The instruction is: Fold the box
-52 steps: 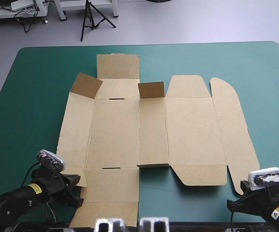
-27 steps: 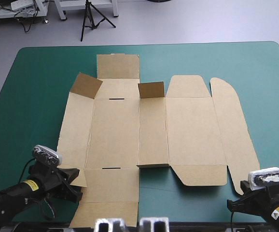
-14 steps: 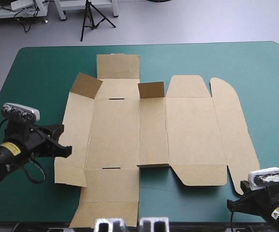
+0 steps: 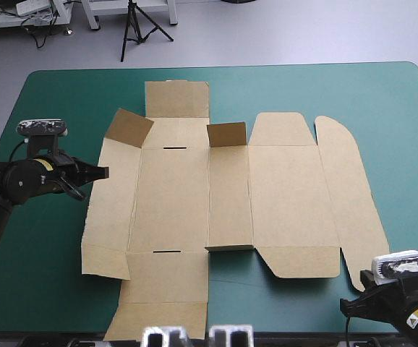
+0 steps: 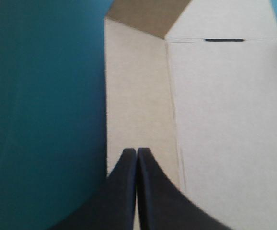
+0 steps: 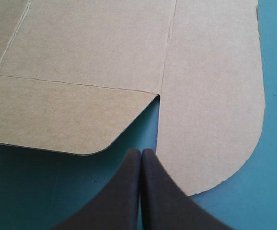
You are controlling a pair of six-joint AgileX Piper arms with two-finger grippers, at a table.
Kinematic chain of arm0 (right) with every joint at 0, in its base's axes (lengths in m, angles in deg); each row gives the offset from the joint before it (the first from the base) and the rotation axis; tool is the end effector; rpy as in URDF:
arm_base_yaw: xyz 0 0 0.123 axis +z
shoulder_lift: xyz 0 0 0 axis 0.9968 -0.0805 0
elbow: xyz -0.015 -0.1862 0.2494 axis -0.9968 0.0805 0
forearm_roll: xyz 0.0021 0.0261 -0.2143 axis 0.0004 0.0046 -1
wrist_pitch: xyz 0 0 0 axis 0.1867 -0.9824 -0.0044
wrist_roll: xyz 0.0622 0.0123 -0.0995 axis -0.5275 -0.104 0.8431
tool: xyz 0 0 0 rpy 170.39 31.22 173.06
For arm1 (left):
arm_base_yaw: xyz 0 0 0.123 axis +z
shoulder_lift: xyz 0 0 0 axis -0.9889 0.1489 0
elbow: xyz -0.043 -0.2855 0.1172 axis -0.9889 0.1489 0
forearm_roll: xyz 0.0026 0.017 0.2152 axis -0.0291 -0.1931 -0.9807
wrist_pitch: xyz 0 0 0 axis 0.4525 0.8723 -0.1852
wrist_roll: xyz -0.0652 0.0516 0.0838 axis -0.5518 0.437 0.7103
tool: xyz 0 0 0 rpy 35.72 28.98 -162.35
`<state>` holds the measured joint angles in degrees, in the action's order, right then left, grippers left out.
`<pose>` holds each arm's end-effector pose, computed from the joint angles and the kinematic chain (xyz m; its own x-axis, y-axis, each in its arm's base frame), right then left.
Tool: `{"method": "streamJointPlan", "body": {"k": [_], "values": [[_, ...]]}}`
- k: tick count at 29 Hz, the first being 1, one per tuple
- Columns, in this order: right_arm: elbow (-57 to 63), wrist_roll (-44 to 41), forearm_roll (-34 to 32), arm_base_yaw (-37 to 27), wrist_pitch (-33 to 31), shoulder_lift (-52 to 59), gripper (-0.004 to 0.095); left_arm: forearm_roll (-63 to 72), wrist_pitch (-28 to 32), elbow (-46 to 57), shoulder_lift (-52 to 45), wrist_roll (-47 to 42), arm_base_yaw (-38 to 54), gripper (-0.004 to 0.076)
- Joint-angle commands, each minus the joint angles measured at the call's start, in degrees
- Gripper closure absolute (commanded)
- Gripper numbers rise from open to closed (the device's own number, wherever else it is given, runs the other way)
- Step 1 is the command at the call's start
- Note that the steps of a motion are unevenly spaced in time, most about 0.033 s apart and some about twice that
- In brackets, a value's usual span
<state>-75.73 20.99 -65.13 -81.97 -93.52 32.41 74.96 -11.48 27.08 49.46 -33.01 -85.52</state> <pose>-0.0106 0.0164 0.2464 -0.6679 -0.0645 -0.7415 -0.1820 0.9801 0.0787 0.1906 -0.0193 0.3625 -0.7618 -0.0140 -0.6477 0.0502 0.9955 -0.0805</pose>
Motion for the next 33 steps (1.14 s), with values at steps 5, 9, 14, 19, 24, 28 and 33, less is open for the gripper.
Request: {"method": "streamJointPlan", "body": {"k": [5, 9, 14, 19, 24, 28, 33], "values": [[-1.44, 0.44, 0.23, -0.35, 3.11, -0.52, 0.0927, 21.12, -3.53, -2.01, 4.06, 14.14, 20.14, 0.0733], [-1.44, 0.44, 0.23, -0.35, 3.11, -0.52, 0.0927, 25.61, -8.36, -2.01, 6.24, 19.59, 27.02, 0.0733], [-1.44, 0.44, 0.23, -0.35, 3.11, -0.52, 0.0926, 23.76, -9.59, -2.01, 7.3, 20.01, 25.9, 0.0732], [-1.44, 0.44, 0.23, -0.35, 3.11, -0.52, 0.0927, 22.25, -11.35, -2.25, 8.85, 23.29, 22.99, 0.071], [-1.44, 0.44, 0.23, -0.35, 3.11, -0.52, 0.0927, 21.81, -12.04, -2.76, 10.05, 25.56, 20.74, 0.0537], [-1.44, 0.44, 0.23, -0.35, 3.11, -0.52, 0.0927, 20.14, -12.42, -2.76, 11.8, 25.32, 19.45, 0.0293], [-1.44, 0.44, 0.23, -0.35, 3.11, -0.52, 0.0927, 20.3, -14.26, -2.76, 14.46, 20.38, 19.41, 0.0214]]}}
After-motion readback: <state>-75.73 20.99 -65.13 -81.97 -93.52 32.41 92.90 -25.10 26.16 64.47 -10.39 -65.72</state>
